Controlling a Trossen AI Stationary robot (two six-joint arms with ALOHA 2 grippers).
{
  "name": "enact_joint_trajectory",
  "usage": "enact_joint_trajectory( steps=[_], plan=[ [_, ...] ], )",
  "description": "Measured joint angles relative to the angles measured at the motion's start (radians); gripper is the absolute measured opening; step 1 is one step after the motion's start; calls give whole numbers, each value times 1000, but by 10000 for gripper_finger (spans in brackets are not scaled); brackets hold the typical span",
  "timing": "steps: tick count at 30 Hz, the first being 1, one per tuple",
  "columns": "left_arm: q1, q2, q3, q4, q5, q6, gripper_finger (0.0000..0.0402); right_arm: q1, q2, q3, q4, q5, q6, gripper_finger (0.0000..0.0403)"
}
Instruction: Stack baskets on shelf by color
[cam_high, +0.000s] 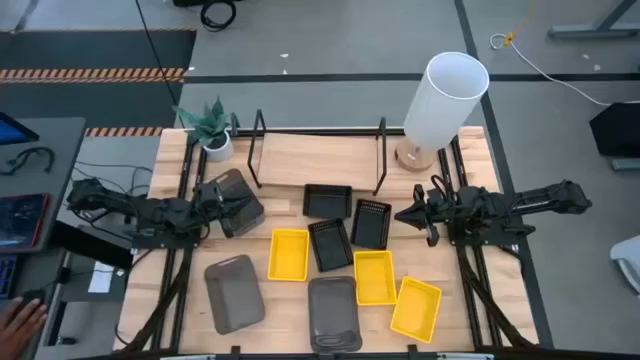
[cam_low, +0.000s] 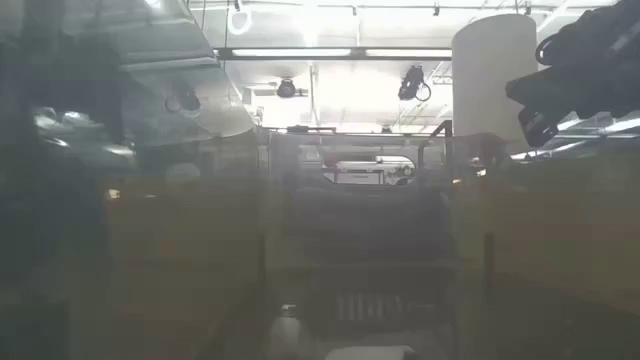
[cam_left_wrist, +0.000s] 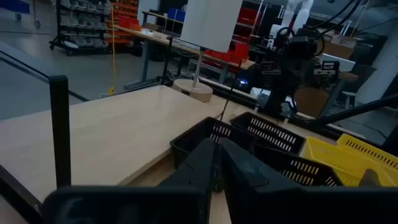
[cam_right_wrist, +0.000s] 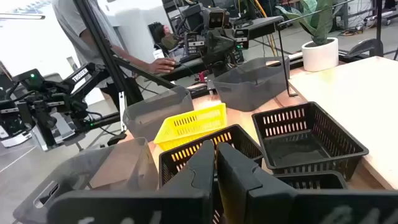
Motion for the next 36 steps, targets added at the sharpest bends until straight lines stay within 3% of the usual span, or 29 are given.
enact_joint_trajectory(
  steps=[36],
  plan=[
    [0, 0, 0, 0, 0, 0, 38, 0, 0, 0, 0, 0, 0, 25]
  ],
)
